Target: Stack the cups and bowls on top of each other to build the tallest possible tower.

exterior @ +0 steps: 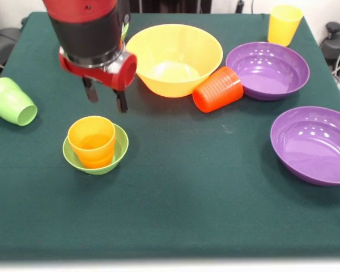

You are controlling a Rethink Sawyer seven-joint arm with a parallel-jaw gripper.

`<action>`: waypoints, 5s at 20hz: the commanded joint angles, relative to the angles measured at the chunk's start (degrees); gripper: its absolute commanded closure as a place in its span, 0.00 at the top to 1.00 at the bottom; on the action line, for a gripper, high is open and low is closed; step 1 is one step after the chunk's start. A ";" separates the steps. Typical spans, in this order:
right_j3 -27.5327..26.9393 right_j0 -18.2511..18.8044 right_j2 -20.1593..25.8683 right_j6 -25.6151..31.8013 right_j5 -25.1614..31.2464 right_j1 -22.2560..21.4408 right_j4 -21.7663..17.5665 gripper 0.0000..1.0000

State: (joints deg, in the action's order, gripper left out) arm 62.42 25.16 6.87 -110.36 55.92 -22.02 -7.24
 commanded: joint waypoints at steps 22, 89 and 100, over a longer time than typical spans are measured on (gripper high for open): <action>19.76 -3.32 -2.86 -4.41 -37.44 3.73 -8.67 1.00; 19.85 -1.60 -1.36 -1.27 -37.83 0.80 -7.14 1.00; 21.94 -1.73 -0.93 0.17 -41.41 -1.64 -9.43 1.00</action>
State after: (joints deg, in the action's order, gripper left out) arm 84.86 24.32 3.09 -110.37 16.85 -24.26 -12.27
